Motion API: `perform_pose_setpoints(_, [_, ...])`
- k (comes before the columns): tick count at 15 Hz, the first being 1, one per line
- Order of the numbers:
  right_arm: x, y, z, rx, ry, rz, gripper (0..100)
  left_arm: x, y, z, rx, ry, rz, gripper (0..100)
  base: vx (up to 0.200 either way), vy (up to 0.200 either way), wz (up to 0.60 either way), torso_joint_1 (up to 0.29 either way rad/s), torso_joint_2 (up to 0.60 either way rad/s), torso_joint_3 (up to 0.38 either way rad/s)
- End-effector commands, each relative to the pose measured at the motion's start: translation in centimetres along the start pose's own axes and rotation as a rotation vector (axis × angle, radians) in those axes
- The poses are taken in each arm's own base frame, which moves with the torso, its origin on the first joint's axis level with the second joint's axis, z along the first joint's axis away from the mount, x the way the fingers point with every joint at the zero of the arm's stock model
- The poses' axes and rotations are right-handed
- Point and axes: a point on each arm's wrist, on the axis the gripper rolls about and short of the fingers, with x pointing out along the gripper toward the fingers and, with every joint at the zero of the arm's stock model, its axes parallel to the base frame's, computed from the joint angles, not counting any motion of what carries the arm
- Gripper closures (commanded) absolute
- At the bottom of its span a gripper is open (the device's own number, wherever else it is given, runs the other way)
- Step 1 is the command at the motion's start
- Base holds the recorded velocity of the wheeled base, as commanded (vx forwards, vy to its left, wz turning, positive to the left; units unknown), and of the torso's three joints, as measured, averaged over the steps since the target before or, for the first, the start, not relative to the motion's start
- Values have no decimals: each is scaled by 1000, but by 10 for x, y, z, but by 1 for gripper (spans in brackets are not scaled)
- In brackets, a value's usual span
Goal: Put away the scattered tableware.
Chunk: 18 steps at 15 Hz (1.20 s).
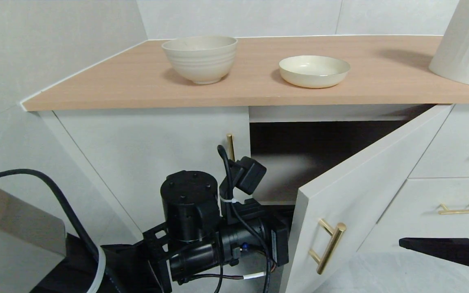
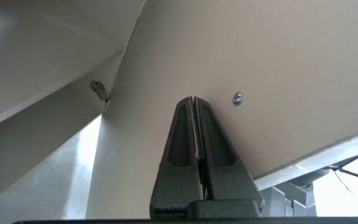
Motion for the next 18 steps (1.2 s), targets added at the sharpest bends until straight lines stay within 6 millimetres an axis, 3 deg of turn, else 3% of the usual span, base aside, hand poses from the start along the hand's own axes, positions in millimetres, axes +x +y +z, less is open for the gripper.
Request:
perform_pose_setpoints(1, [-13, 4, 6, -17, -64, 16, 0, 0, -1, 2, 2, -6, -2, 100, 0, 0, 0, 0, 0, 0])
perform_pose_setpoints(5, [-13, 4, 6, -16, -61, 16, 0, 3, -1, 3, -3, 8, 1, 100, 0, 0, 0, 0, 0, 0])
perform_pose_setpoints(11, [-13, 4, 5, -14, -58, 17, 0, 17, 3, 0, -8, 20, 16, 100, -200, 0, 0, 5, 1, 2])
perform_pose_setpoints(18, [-12, 4, 5, -14, -57, 17, 0, 26, 9, -7, -14, 37, 24, 100, 0, 0, 0, 0, 0, 0])
